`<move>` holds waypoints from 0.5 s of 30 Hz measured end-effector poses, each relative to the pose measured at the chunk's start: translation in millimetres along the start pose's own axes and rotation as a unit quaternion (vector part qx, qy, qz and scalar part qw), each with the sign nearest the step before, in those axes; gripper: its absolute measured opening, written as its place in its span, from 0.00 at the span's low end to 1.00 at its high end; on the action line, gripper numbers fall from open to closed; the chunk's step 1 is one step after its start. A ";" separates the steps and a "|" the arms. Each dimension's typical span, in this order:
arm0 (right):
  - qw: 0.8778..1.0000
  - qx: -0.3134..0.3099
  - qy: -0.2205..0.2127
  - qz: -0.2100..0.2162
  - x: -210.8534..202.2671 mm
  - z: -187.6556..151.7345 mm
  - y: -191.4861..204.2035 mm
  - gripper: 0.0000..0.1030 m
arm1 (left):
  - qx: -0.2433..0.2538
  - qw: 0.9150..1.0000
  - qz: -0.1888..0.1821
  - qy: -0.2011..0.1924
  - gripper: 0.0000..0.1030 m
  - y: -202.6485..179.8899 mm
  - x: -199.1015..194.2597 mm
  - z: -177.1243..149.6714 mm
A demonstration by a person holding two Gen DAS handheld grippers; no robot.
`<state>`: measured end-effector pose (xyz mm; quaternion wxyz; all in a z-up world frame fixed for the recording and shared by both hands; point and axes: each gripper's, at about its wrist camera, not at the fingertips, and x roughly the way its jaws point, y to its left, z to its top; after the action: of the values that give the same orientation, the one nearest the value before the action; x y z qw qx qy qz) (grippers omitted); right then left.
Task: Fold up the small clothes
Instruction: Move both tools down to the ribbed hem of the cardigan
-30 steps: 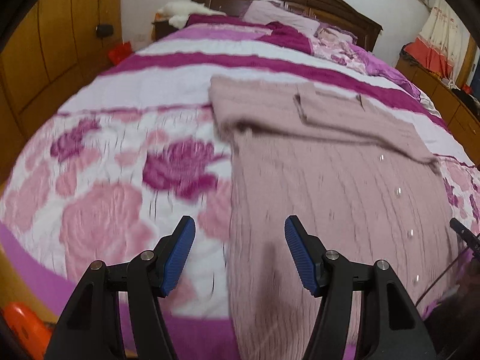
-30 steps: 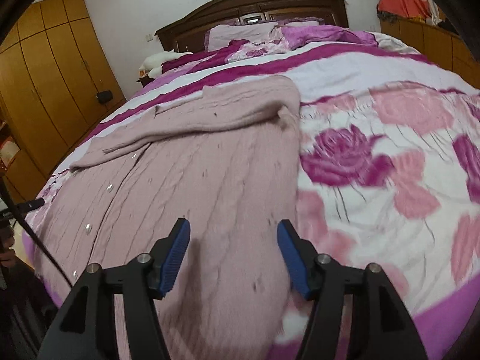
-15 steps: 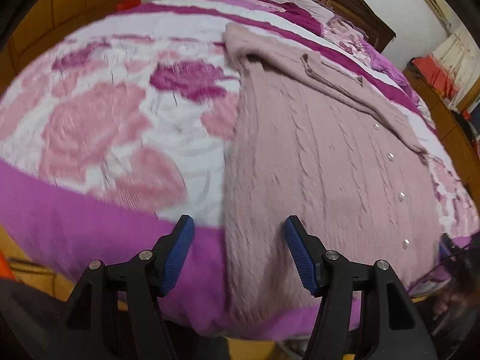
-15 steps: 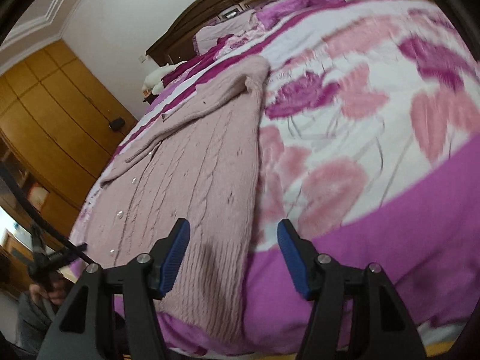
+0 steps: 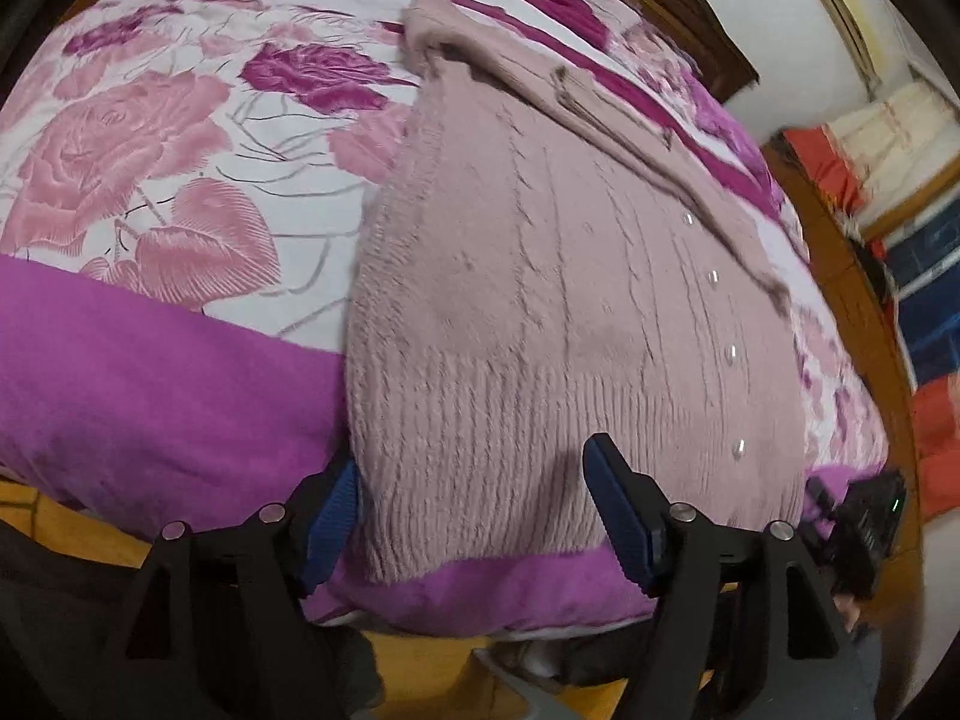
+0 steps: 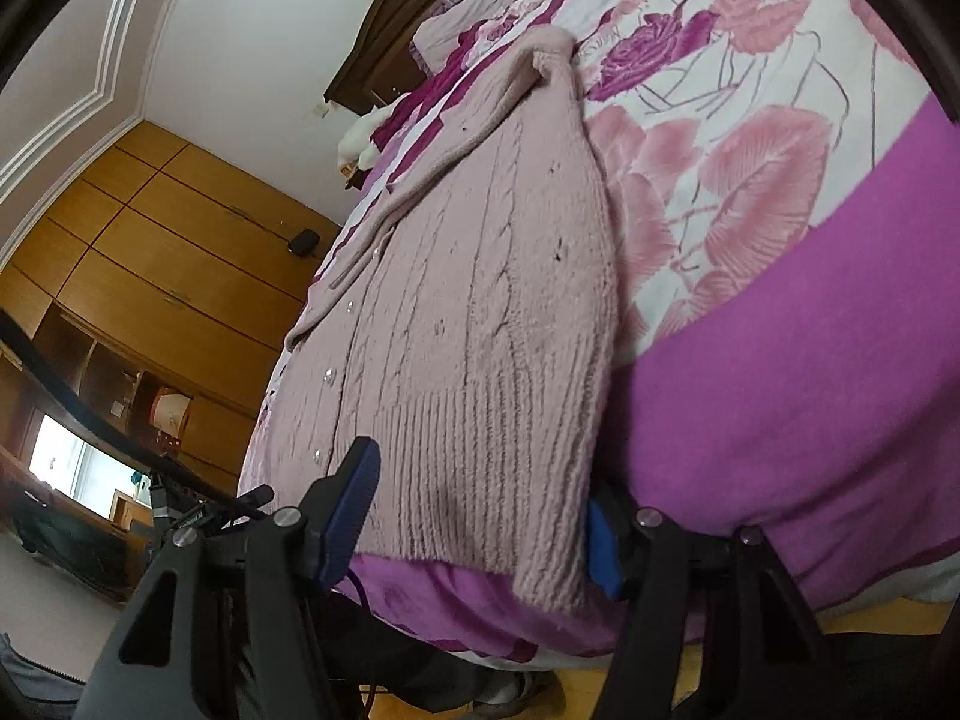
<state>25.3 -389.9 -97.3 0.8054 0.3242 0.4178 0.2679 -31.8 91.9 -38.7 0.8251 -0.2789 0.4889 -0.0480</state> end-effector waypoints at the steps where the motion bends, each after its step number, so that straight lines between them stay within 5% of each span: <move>1: 1.000 0.003 -0.002 0.002 0.6 0.1 0.4 0.62 | -0.014 1.000 -0.009 -0.006 0.48 3.7 -1.7 2.7; 10: 1.000 0.004 0.000 0.009 -3.8 -12.5 -4.5 0.62 | -0.014 0.997 -0.066 0.036 0.48 -3.7 2.9 -15.0; 15: 1.000 0.001 -0.003 0.000 -4.3 -13.9 -3.1 0.59 | 0.011 0.998 -0.049 0.034 0.47 -15.0 5.3 -19.3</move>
<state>11.9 -390.8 -103.7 0.8058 0.3262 0.4161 0.2667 -42.3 69.5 -42.3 0.8077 -0.2916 0.5020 -0.1028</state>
